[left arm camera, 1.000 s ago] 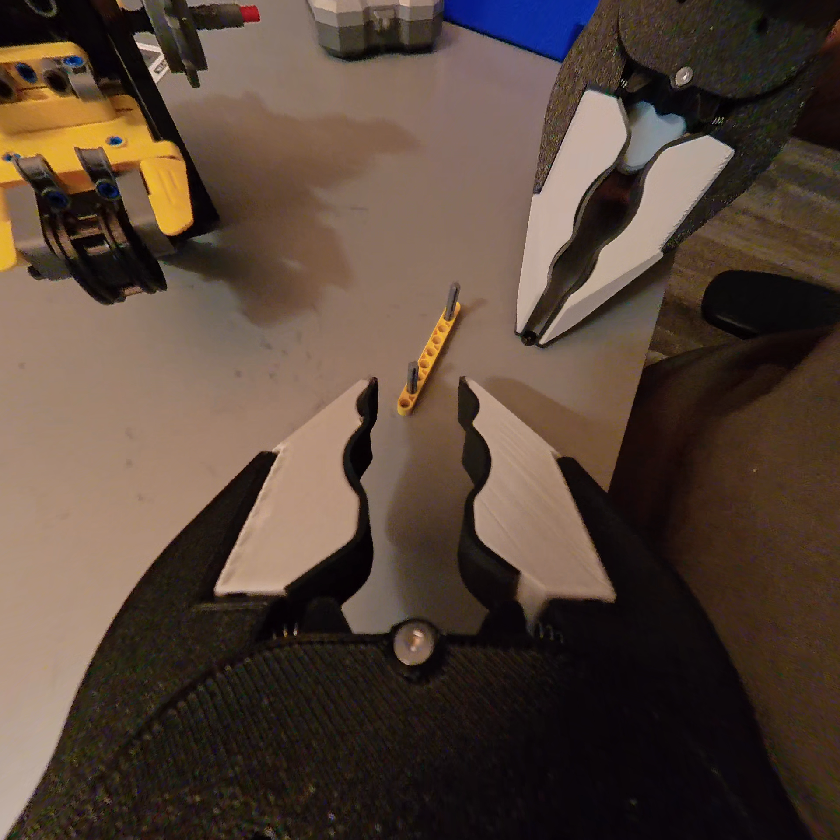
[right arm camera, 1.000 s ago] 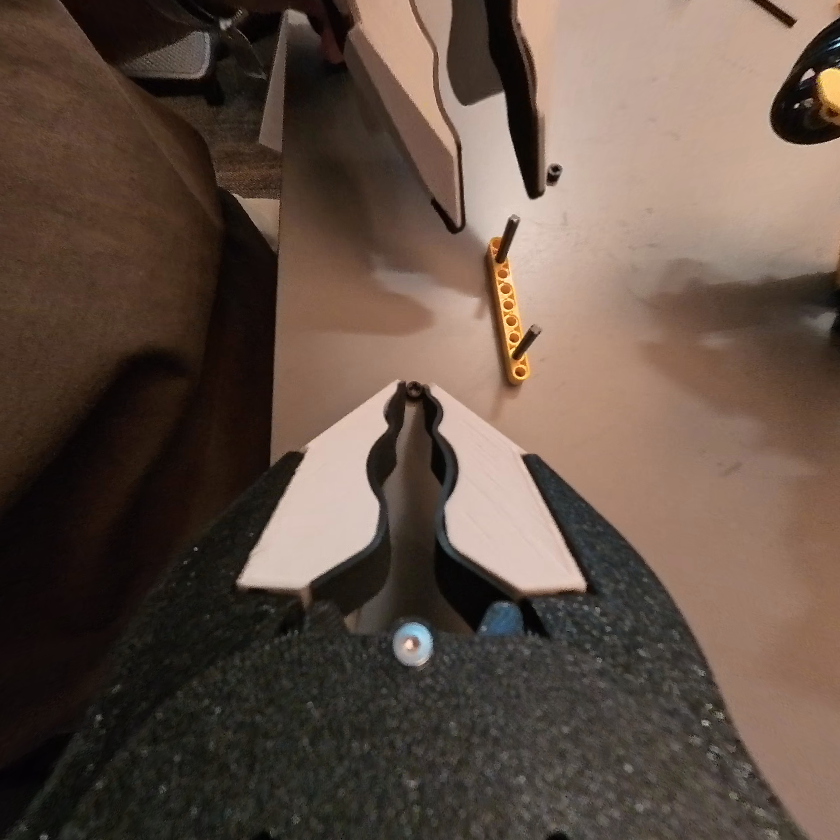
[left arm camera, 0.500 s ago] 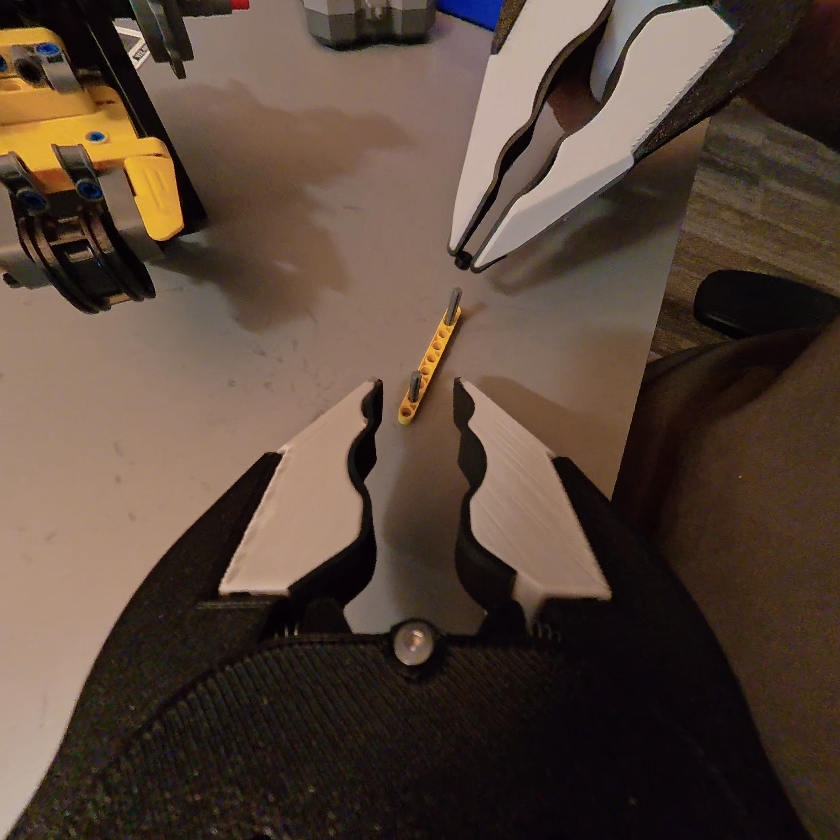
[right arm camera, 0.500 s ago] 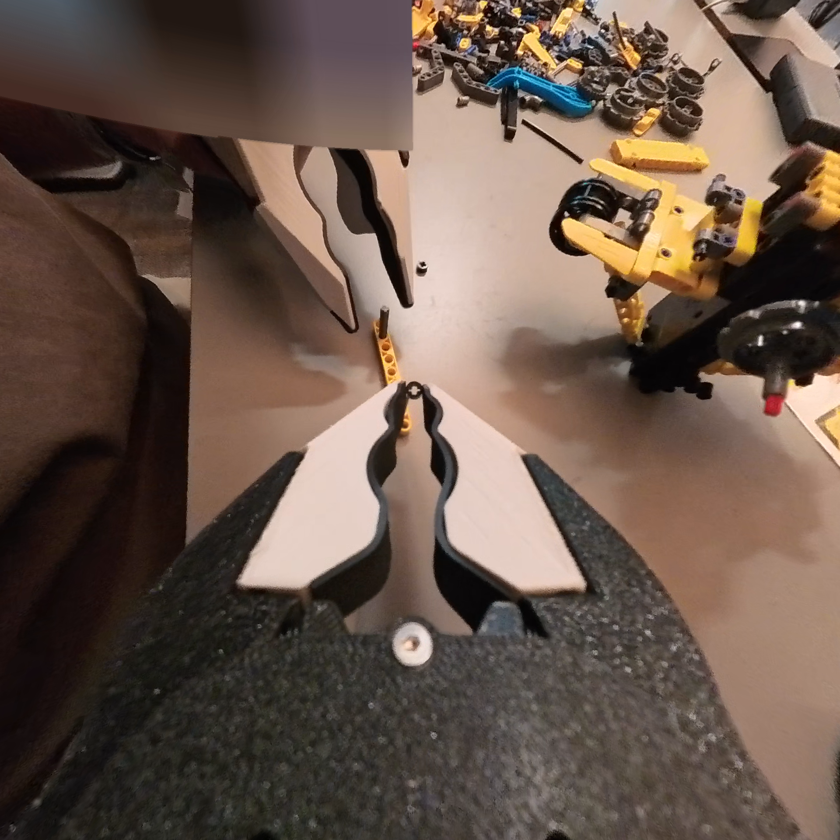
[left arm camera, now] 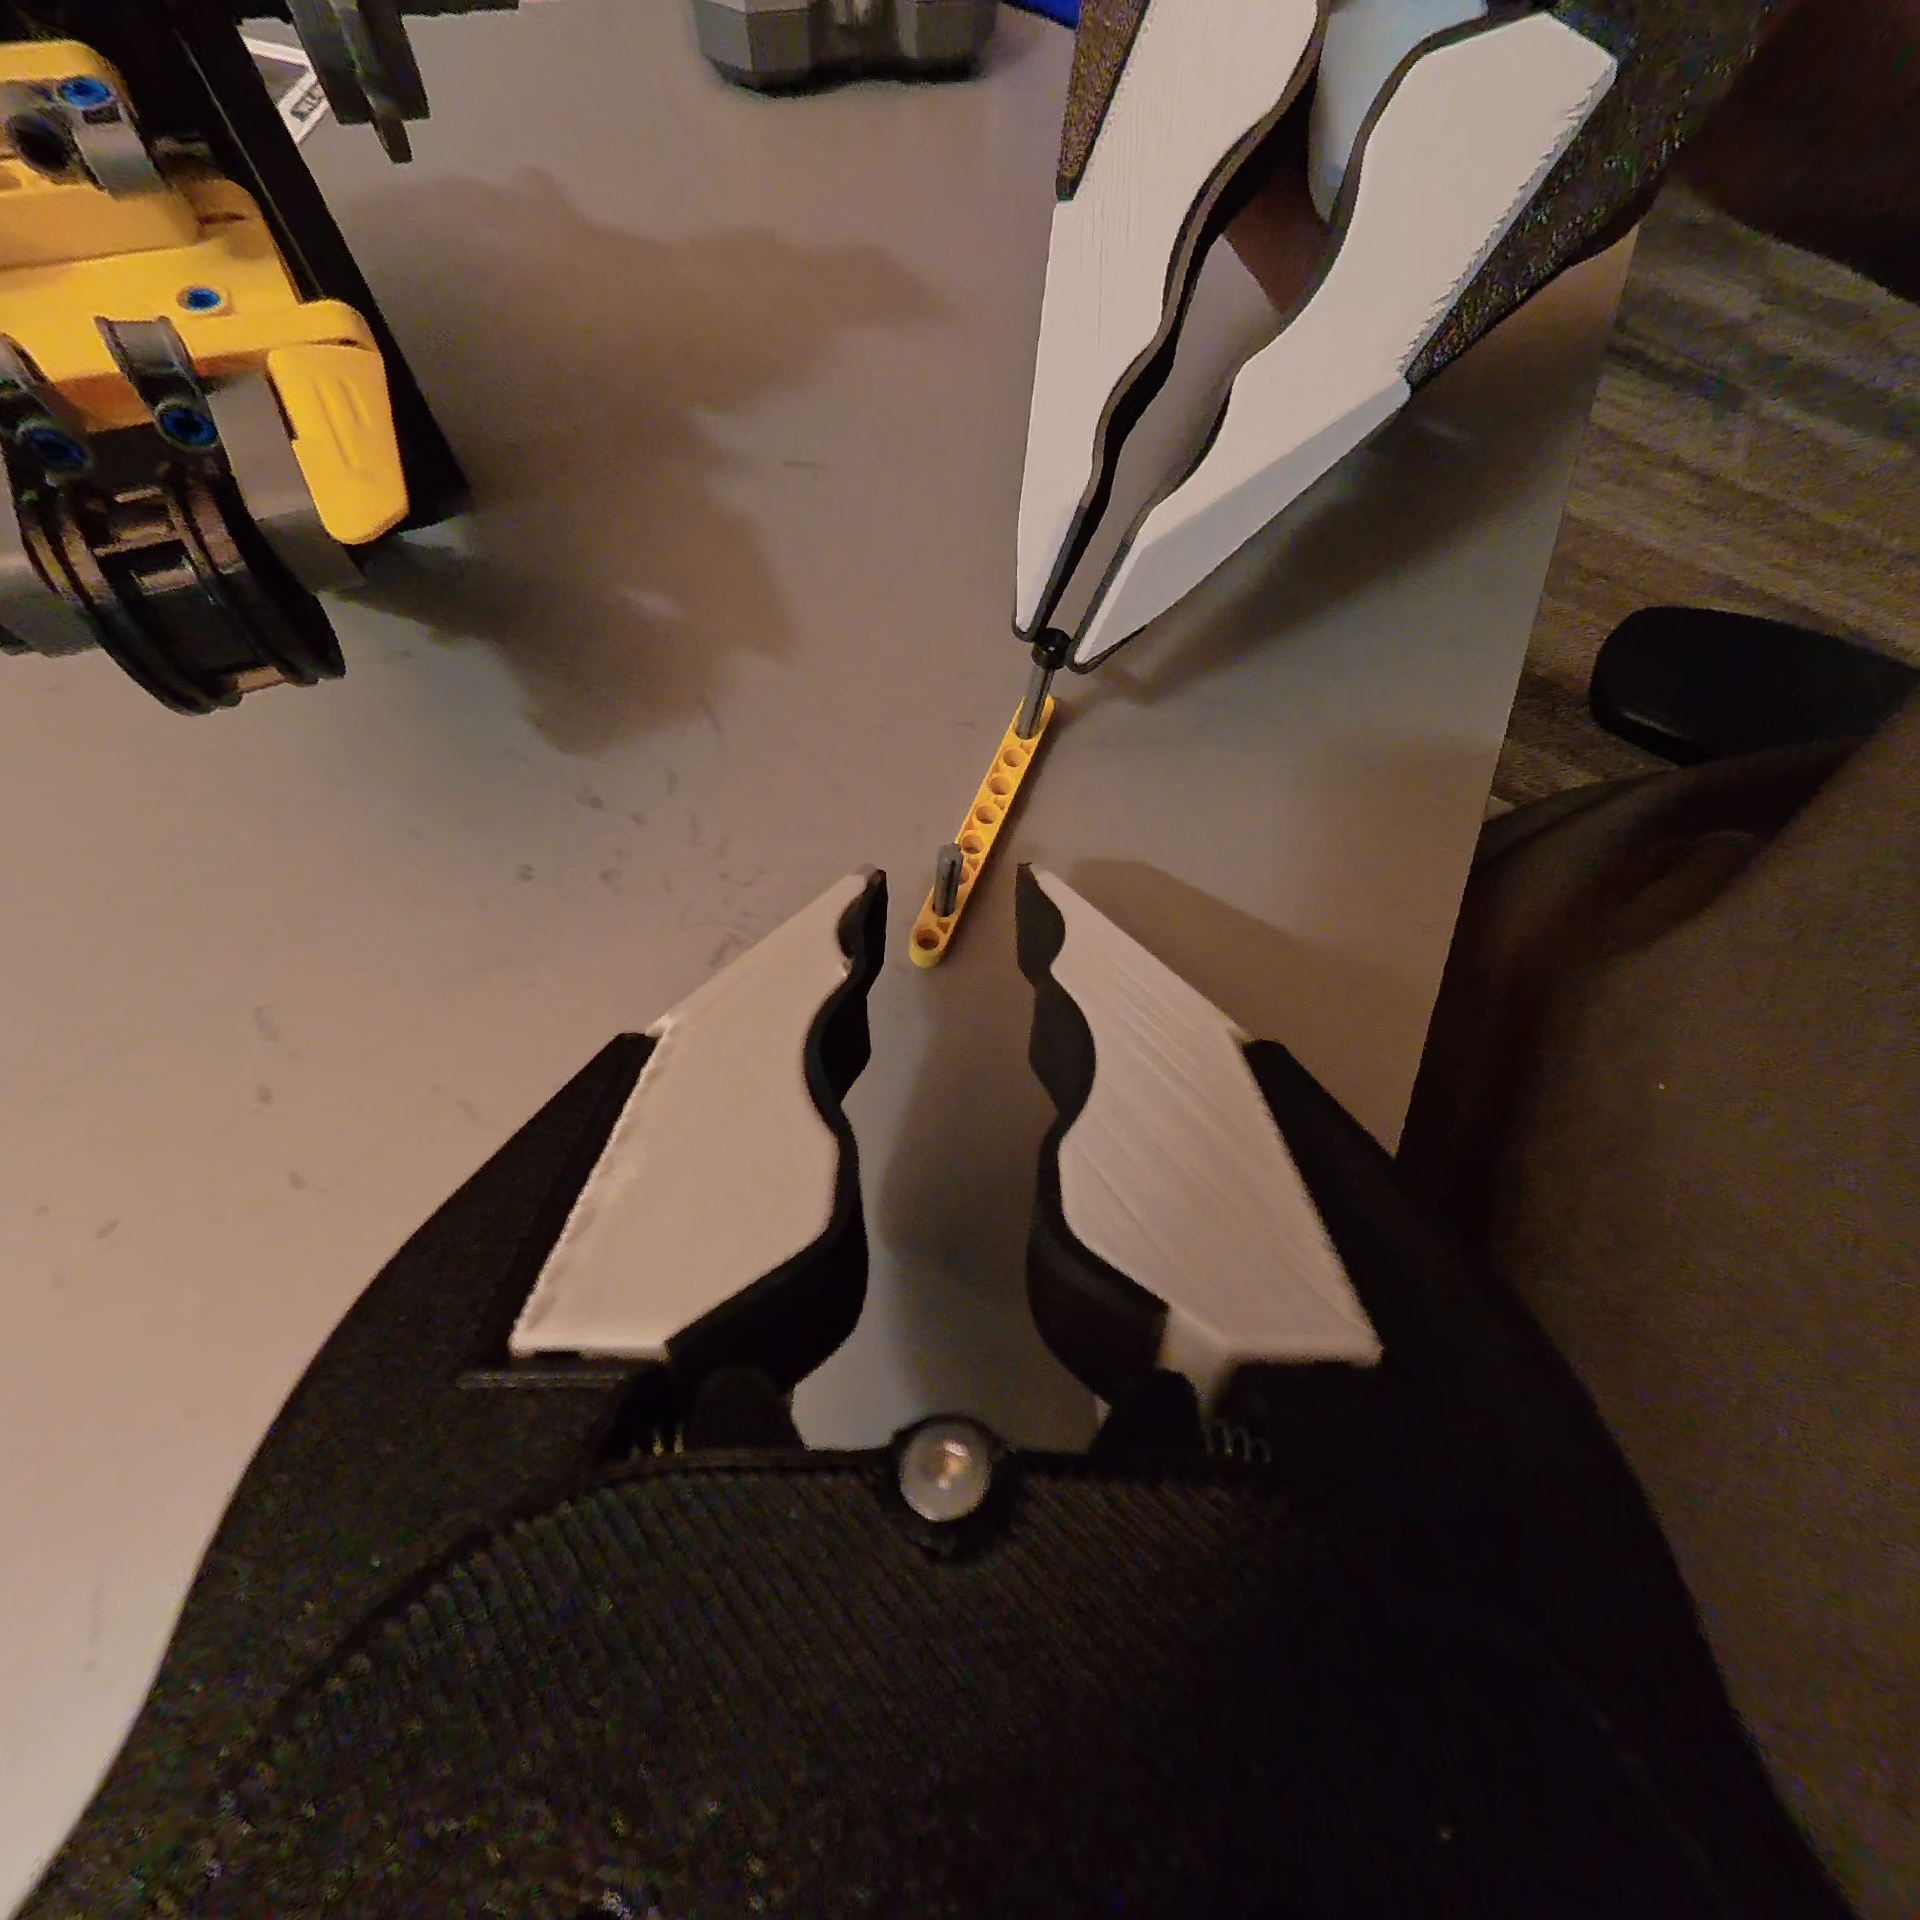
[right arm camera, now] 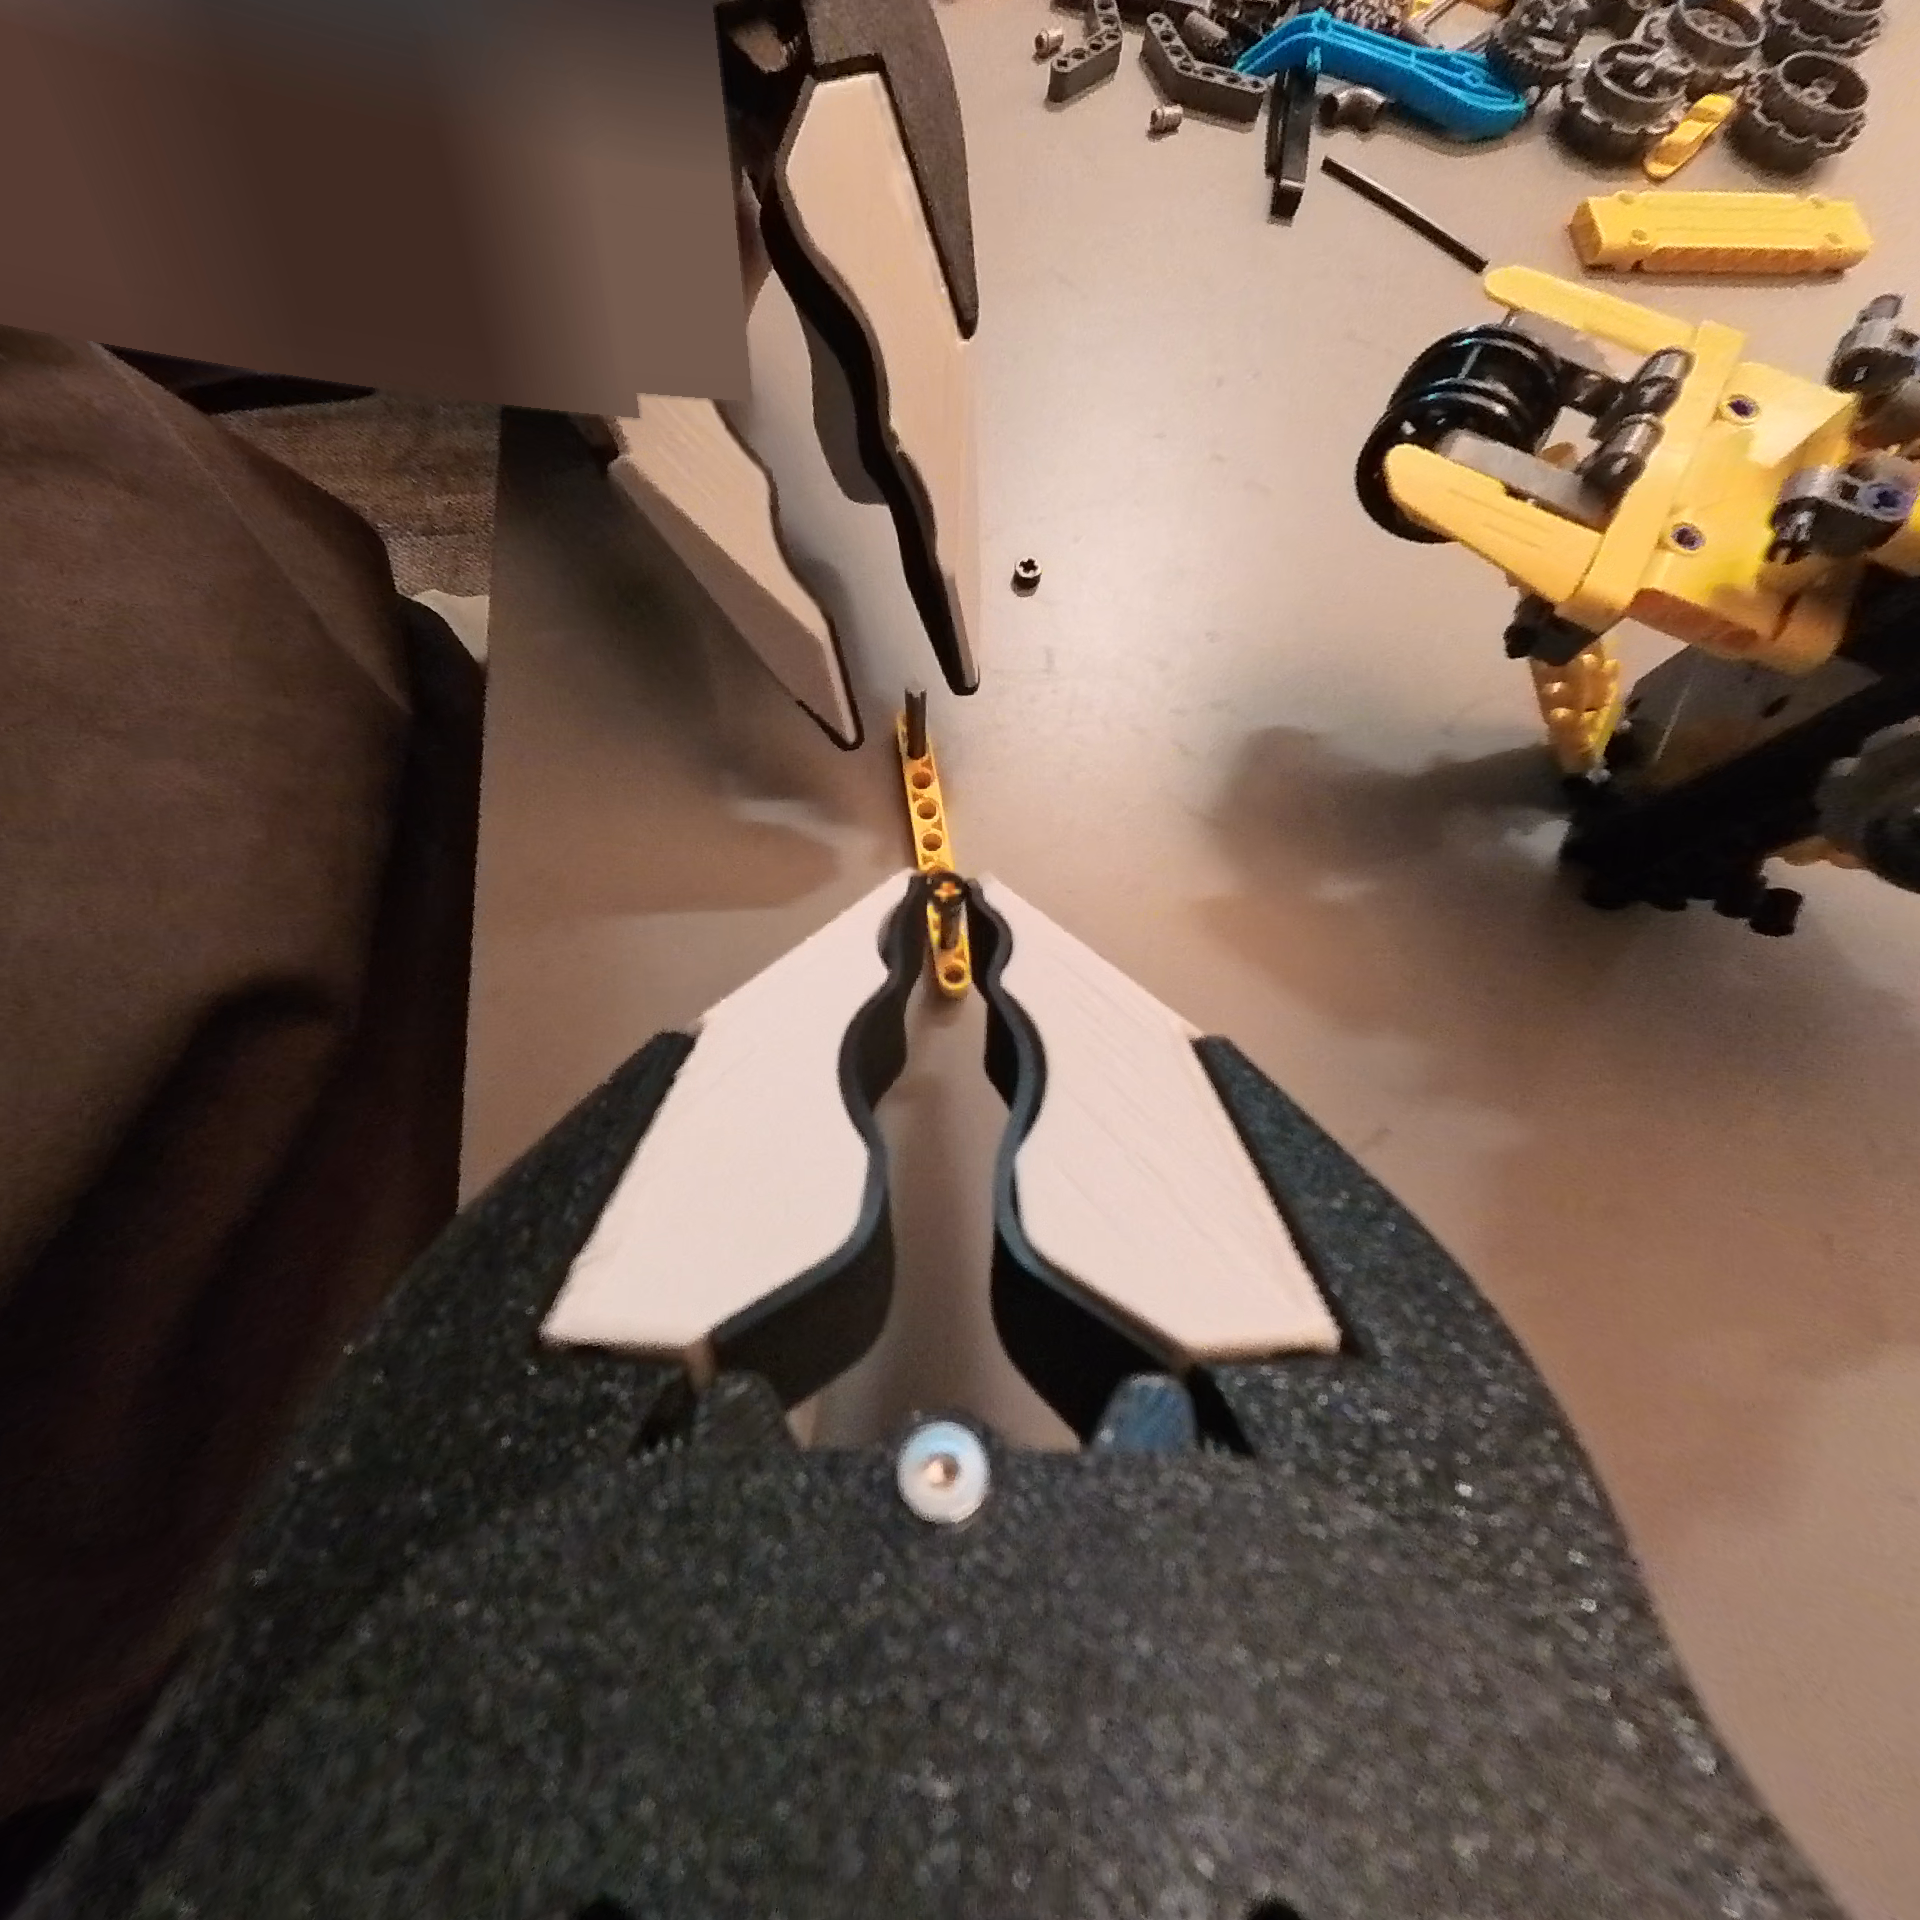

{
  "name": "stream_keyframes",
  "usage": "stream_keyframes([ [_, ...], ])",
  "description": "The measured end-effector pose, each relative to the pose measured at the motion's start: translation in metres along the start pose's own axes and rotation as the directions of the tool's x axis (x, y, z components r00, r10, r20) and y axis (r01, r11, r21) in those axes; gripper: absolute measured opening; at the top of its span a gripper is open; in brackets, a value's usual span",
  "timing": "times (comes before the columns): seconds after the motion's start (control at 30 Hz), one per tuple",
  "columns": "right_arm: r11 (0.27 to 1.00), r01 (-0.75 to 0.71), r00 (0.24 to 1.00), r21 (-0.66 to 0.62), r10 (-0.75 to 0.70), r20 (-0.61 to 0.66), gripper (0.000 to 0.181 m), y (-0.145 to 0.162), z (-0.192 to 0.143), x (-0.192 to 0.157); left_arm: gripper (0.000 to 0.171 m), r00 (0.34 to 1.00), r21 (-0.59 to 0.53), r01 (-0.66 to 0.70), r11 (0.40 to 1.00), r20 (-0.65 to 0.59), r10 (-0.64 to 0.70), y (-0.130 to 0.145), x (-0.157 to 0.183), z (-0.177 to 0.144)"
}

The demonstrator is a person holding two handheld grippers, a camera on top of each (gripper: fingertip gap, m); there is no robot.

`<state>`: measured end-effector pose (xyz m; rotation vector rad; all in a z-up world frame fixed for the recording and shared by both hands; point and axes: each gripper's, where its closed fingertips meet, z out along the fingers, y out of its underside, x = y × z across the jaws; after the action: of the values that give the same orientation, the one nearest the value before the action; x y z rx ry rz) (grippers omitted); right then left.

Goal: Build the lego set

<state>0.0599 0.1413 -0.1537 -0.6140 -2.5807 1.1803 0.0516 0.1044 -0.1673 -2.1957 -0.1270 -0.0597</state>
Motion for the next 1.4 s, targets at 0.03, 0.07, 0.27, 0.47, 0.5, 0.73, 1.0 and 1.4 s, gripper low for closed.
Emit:
stream_keyframes([
  [0.03,1.0,0.0,1.0,-0.003,0.0,-0.001,0.006,0.001,0.0,0.0,0.023,1.0,0.0,0.005,1.0,-0.004,-0.005,0.0,0.0,0.0],
  [0.07,1.0,-0.002,1.0,-0.004,0.002,-0.001,0.006,0.001,0.0,0.0,0.023,1.0,-0.001,0.01,1.0,-0.007,-0.01,0.0,0.0,0.0],
  [0.27,1.0,-0.021,1.0,-0.003,0.021,0.02,0.006,0.001,0.001,-0.001,0.023,1.0,-0.014,0.005,1.0,-0.002,-0.005,0.002,0.0,0.002],
  [0.47,1.0,-0.028,0.999,-0.013,0.028,0.022,0.006,0.003,0.001,0.0,0.022,1.0,-0.029,-0.004,1.0,0.008,0.004,0.003,-0.001,0.003],
  [0.5,0.999,-0.031,0.999,-0.01,0.031,0.023,0.006,0.003,0.001,0.0,0.022,1.0,-0.031,-0.002,1.0,0.008,0.002,0.004,-0.001,0.003],
  [0.73,0.999,-0.052,0.998,0.0,0.052,0.037,0.006,0.003,0.001,0.0,0.018,1.0,-0.047,0.003,0.999,0.01,-0.003,0.005,-0.002,0.005],
  [1.0,0.999,-0.044,0.999,0.011,0.043,0.019,0.006,0.003,0.001,0.0,0.009,1.0,-0.075,0.009,0.997,0.011,-0.008,0.009,-0.002,0.008],
  [1.4,0.998,-0.055,0.998,0.031,0.054,0.033,0.006,0.003,0.001,0.0,0.008,0.999,-0.101,0.032,0.994,-0.002,-0.032,0.012,-0.003,0.01],
])
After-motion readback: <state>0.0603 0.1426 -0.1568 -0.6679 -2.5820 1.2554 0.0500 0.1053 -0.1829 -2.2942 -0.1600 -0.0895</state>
